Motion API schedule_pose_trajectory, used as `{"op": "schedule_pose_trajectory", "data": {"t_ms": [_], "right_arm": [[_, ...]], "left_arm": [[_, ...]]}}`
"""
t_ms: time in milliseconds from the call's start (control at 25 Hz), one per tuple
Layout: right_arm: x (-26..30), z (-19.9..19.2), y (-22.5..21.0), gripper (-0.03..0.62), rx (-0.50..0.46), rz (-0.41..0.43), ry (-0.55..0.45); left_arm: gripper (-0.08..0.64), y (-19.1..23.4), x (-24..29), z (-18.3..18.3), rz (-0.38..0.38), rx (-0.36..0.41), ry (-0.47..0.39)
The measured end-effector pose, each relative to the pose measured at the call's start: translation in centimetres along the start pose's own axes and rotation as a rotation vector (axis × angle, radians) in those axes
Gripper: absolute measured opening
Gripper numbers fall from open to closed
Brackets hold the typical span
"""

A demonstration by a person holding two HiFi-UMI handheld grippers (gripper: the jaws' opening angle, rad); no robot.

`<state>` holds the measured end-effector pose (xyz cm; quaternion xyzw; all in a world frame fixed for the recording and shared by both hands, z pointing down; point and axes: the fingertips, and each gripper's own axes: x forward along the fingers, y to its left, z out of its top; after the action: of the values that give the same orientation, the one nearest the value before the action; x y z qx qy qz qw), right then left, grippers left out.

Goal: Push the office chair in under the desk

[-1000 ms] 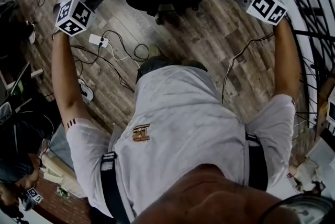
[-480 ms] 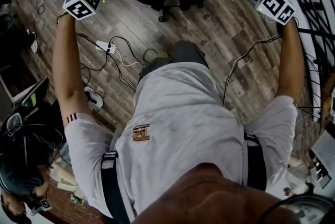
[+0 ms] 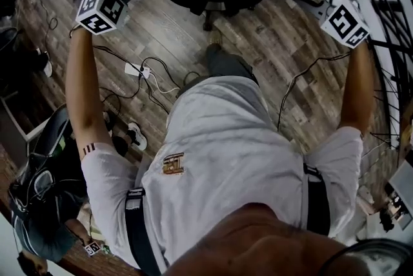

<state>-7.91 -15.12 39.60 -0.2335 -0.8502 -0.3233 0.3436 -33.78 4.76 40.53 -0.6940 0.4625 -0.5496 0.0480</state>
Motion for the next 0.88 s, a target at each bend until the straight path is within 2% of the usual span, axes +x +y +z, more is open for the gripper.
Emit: {"op": "schedule_pose_trajectory", "data": {"t_ms": [320, 880], "right_arm": [[3.4, -0.6, -6.7, 0.15, 0.008, -0.045, -0.004], [7.2, -2.1, -18.0, 0.149, 0.044, -0.11, 0.024]], "left_arm": [[0.175, 7.1, 4.8, -3.5, -0.039, 0.033, -0.003], [0.177, 19.4, 12.5, -7.1, -0.07, 0.086, 0.007]]}}
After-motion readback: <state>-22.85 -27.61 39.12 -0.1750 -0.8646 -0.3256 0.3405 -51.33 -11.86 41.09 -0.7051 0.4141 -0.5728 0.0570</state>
